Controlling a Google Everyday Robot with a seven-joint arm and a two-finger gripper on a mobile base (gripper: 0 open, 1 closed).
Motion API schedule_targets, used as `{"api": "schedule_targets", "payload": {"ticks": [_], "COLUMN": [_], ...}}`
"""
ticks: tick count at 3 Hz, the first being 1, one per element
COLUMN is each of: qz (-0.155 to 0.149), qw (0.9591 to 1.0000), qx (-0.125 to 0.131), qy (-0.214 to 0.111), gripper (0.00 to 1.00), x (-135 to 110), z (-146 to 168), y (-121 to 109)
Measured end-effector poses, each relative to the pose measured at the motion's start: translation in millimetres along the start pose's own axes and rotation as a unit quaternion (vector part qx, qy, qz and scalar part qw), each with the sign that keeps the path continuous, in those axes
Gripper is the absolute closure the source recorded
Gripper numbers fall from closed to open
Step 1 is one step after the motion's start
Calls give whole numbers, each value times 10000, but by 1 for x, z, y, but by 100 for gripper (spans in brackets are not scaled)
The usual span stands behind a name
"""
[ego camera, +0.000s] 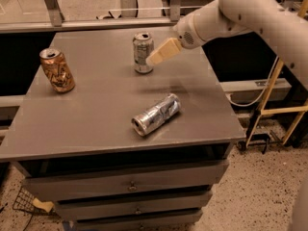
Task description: Move 7up can near redbull can
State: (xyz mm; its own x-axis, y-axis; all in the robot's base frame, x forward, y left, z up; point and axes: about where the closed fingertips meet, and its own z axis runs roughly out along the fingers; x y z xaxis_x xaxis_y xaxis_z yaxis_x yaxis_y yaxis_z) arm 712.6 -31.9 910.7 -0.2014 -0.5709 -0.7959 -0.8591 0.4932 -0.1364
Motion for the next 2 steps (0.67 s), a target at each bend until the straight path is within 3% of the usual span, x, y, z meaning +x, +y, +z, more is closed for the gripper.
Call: {"api": "schedule_targets", "payload": {"ticks": [2], "qz": [68], "qw": [9994], "qx": [-152], "qy": [-319], "gripper": [3], "x": [-24], "z": [48], "y": [3]}}
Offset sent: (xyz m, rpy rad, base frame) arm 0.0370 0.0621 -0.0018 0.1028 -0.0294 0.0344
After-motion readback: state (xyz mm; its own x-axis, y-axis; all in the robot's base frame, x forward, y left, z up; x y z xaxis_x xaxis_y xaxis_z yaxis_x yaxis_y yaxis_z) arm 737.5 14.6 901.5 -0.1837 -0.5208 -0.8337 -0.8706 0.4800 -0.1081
